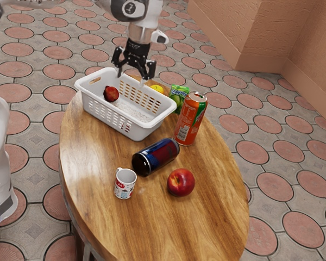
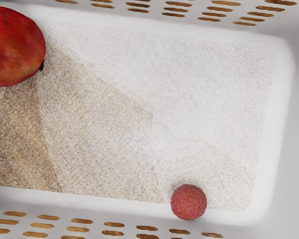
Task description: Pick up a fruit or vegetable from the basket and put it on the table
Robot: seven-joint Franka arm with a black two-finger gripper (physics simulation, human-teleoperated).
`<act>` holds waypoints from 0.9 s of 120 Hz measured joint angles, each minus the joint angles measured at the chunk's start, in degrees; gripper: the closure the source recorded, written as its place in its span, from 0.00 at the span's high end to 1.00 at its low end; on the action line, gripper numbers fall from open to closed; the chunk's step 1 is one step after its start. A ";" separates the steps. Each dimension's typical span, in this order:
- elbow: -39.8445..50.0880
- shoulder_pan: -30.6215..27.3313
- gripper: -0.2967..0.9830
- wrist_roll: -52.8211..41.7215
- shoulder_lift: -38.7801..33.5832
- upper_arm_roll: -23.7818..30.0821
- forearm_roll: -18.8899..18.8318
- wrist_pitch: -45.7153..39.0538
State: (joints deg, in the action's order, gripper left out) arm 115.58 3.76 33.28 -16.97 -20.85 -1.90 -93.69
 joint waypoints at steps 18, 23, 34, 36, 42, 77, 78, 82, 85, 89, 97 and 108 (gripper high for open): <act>4.15 -0.07 0.77 1.71 -1.10 -0.13 -0.95 -3.08; 4.85 -0.07 0.77 2.15 -0.98 -0.10 -1.05 -4.20; 5.38 0.04 0.77 3.22 -0.11 0.21 -0.93 -6.36; 5.52 0.06 0.77 3.41 0.07 0.25 -0.88 -6.74; 6.29 0.13 0.77 3.93 0.47 0.37 -0.70 -7.89; 8.01 0.15 0.77 6.29 3.16 1.75 0.10 -12.90; 8.01 0.14 0.77 6.33 3.24 1.94 0.07 -12.99; 8.02 0.17 0.77 6.46 3.48 2.68 -0.16 -13.31; 8.05 0.20 0.77 6.53 3.61 3.07 -0.33 -13.51; 8.07 0.22 0.77 6.58 3.87 3.44 -0.55 -13.78; 9.02 0.19 0.77 6.65 4.07 3.78 -1.13 -14.88; 9.91 0.11 0.77 6.75 4.14 3.87 -3.35 -17.00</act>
State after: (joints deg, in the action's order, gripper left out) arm 125.49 3.88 40.03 -12.82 -16.98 -5.24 -110.69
